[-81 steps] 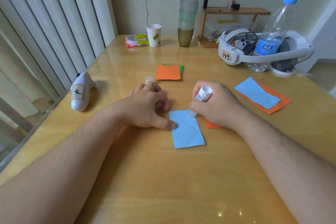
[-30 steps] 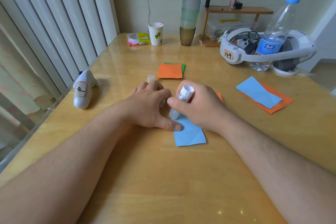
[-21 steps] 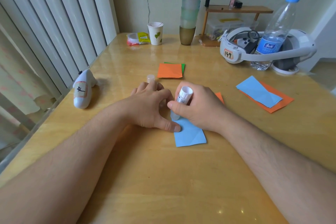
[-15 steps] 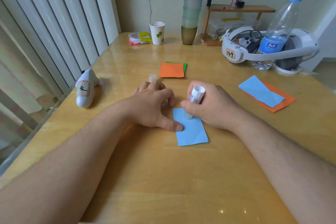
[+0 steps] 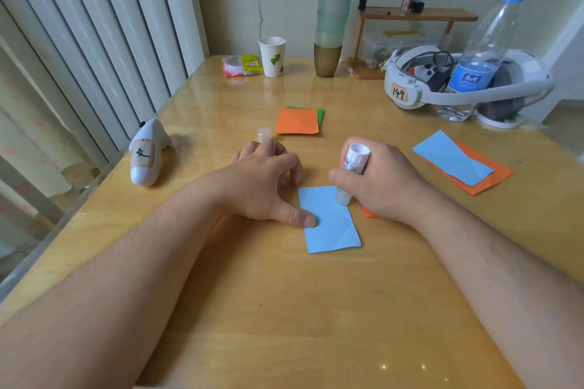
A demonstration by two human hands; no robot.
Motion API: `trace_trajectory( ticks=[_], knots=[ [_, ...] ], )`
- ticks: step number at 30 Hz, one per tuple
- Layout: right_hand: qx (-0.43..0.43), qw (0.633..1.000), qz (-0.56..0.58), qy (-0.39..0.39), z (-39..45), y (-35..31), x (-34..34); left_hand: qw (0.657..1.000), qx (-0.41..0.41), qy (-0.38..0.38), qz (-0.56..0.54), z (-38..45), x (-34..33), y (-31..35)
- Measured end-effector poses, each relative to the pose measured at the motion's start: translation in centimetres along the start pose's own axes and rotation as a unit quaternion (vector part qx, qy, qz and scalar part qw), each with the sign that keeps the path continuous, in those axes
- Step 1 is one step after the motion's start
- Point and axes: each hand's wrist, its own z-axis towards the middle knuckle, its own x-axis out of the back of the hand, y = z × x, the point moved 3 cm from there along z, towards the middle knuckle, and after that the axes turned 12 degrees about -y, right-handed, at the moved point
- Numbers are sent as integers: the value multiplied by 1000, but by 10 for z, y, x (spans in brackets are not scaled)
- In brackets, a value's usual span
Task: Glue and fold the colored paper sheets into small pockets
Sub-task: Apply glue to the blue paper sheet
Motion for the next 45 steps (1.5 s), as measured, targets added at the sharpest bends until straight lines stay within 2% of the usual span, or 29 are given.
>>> trace_trajectory(
  ticks=[5, 11, 21, 32, 45],
  knots=[
    [18, 993, 78, 86, 1, 0, 5, 1000, 2, -2, 2, 0, 1, 0],
    [65, 996, 63, 9, 5, -20, -21, 1000, 4, 5, 9, -1, -1, 2],
    [77, 995, 50, -47, 9, -25, -29, 1000, 17, -9, 22, -1, -1, 6],
    [20, 999, 0, -31, -1, -13, -6, 1000, 10, -13, 3, -2, -1, 5],
    [-1, 999, -26, -26, -2, -10, -1, 1000, -20, -11, -22, -3, -2, 8]
  ],
)
